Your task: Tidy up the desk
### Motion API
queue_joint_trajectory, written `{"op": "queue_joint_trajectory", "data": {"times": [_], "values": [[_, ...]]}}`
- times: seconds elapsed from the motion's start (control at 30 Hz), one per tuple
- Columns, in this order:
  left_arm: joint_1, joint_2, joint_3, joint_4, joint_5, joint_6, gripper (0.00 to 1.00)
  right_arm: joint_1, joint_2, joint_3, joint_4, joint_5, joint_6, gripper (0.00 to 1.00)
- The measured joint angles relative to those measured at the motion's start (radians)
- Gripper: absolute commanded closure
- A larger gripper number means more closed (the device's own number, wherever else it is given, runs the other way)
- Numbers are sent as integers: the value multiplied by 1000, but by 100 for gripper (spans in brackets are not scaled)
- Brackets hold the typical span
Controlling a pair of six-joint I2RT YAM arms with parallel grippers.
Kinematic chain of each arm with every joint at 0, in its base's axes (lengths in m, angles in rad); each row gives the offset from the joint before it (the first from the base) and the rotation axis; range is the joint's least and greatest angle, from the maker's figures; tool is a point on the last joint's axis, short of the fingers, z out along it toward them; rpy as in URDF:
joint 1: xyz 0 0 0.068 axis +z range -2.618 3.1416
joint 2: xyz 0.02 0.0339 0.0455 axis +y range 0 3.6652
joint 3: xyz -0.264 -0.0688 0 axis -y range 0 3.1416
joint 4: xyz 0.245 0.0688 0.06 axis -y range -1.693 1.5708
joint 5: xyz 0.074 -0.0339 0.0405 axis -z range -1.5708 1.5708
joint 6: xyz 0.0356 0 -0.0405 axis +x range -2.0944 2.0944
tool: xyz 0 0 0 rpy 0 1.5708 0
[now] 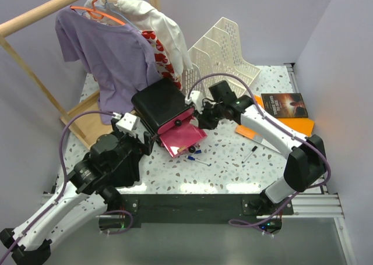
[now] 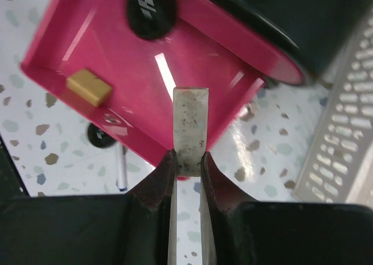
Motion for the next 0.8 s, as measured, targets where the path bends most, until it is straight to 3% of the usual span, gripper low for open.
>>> {"op": "queue_joint_trajectory", "data": {"times": [0.03, 0.07, 0.27, 0.6, 0.8], "values": [[0, 6, -1, 0, 6, 0, 0, 35, 5, 8, -2, 0, -8, 72], [0, 14, -2, 0, 12, 0, 0, 57, 10, 17, -3, 1, -10, 68], [0, 60, -6, 0, 48, 1, 0, 136, 111, 107, -20, 42, -5, 54], [0, 69, -6, 0, 58, 7, 0, 123, 35, 60, -41, 5, -86, 54], [0, 69, -6, 1, 48, -5, 0, 123, -114, -85, -85, -192, -334, 64]]}}
